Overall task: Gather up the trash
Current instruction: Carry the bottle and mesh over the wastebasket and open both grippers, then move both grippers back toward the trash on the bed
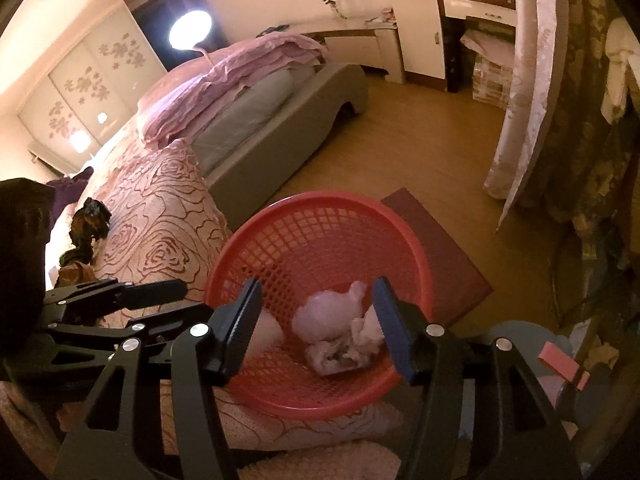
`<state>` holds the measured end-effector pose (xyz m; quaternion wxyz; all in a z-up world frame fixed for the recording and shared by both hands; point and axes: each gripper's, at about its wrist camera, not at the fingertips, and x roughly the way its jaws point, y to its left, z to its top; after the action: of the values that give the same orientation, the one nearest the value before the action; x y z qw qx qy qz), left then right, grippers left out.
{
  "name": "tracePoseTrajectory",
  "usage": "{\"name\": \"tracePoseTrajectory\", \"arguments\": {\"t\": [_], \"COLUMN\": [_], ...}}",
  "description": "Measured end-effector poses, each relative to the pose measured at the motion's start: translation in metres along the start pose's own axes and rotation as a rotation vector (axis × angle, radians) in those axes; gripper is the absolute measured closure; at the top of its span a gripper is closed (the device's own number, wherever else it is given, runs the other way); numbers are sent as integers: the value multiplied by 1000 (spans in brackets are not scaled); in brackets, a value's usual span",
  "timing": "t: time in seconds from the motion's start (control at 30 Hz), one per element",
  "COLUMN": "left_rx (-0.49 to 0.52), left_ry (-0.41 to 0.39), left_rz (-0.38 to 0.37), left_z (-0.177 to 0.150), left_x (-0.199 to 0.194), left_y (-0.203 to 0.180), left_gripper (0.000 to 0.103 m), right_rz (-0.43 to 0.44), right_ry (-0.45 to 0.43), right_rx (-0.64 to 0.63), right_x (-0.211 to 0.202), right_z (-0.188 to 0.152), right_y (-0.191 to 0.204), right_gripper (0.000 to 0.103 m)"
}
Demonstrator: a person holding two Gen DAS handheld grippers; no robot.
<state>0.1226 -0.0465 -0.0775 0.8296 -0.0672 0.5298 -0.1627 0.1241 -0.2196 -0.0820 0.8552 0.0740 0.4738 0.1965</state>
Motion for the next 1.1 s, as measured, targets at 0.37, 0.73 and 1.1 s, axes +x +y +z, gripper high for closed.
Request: {"name": "tracePoseTrajectory", "arguments": {"t": [0.37,0.73,1.1], "left_rx": [-41,-92,-168], "left_ry": [-62,-147,-228], "left_rz": [60,103,164], "left_z": [-7,-20,-39], "left_x": [-24,-64,-105], "left_y": [14,29,52], "left_gripper": [37,35,34], "right_rz": [-16,15,73], "right_ry": [-32,-43,-19], "right_rx": [-23,-70,-153], "right_x": [-12,-17,-11], "right_z": [0,-4,-9], "right_y": [10,33,76], "right_gripper": [47,47,47]}}
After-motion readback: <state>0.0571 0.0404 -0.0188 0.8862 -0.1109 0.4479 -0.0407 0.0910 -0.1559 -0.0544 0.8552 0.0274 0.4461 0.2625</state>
